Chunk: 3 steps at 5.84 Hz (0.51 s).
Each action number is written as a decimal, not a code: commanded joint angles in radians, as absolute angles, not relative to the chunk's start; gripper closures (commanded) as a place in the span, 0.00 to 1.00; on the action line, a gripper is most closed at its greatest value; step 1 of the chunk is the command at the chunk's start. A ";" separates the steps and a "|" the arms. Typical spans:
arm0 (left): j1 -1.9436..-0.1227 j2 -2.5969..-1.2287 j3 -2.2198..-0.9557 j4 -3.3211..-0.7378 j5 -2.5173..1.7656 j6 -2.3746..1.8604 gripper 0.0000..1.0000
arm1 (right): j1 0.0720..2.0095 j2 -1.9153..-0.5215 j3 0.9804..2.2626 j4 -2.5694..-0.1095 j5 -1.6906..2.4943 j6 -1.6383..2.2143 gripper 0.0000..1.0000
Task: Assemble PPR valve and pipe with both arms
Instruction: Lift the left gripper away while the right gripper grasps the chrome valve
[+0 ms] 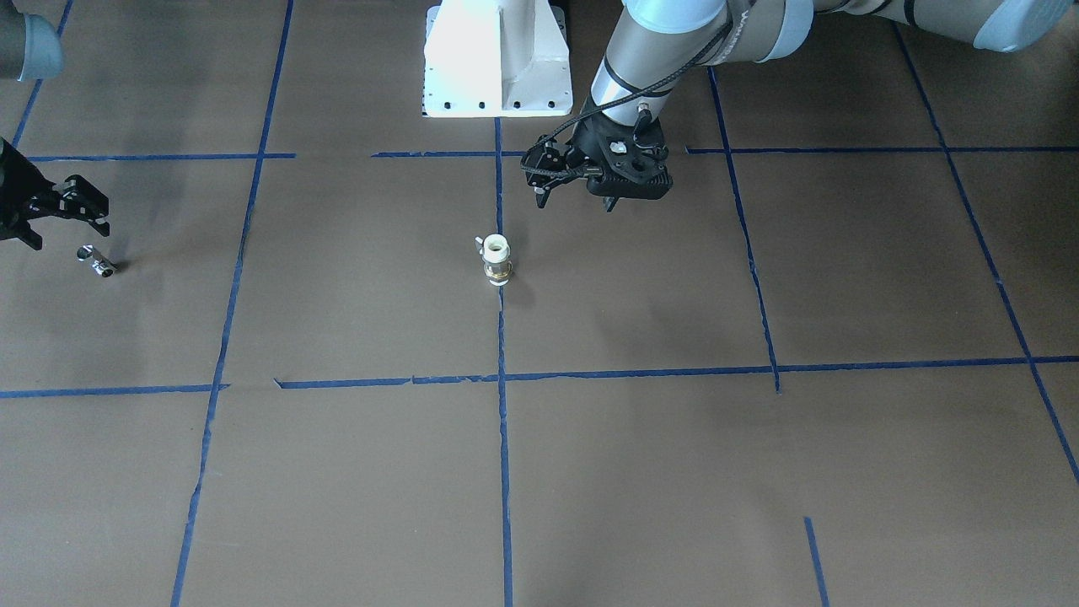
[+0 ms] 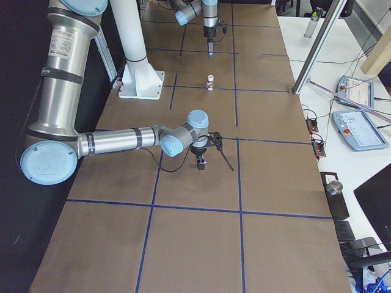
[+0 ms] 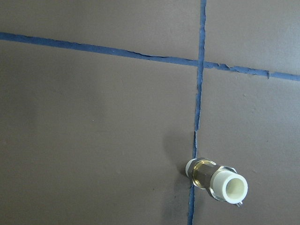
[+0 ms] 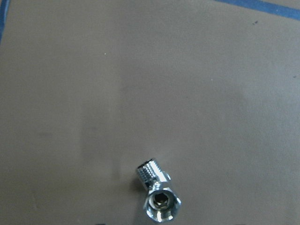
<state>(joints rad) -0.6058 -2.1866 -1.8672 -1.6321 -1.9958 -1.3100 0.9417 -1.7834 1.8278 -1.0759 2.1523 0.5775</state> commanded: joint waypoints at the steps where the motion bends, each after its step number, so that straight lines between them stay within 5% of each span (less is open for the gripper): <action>1: -0.607 -2.186 -1.874 -1.631 -1.996 -1.310 0.02 | 0.919 -1.758 1.795 -1.066 2.149 0.572 0.08; 3: -0.606 -2.186 -1.875 -1.631 -1.996 -1.310 0.01 | 0.913 -1.717 1.761 -1.066 2.148 0.572 0.10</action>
<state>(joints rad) -0.6070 -2.1860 -1.8740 -1.6307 -1.9957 -1.3107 0.9163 -1.7313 1.7754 -1.0664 2.1481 0.5724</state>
